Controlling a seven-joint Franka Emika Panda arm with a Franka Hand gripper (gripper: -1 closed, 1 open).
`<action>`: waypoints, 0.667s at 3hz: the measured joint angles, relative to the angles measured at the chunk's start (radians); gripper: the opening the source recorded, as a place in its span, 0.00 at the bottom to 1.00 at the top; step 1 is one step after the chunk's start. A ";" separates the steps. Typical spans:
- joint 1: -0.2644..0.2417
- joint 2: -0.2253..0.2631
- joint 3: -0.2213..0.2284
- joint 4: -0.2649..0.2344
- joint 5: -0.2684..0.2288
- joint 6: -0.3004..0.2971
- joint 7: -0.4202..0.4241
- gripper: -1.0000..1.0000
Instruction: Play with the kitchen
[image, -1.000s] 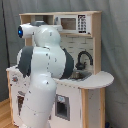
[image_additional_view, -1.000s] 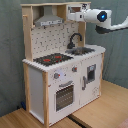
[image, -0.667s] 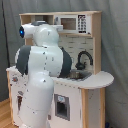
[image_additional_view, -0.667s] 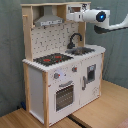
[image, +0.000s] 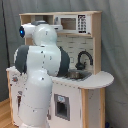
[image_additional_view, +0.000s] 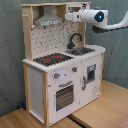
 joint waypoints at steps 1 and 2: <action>0.002 0.000 -0.002 0.001 0.000 0.001 0.000 0.00; 0.027 0.082 0.014 -0.031 0.008 0.033 -0.029 0.00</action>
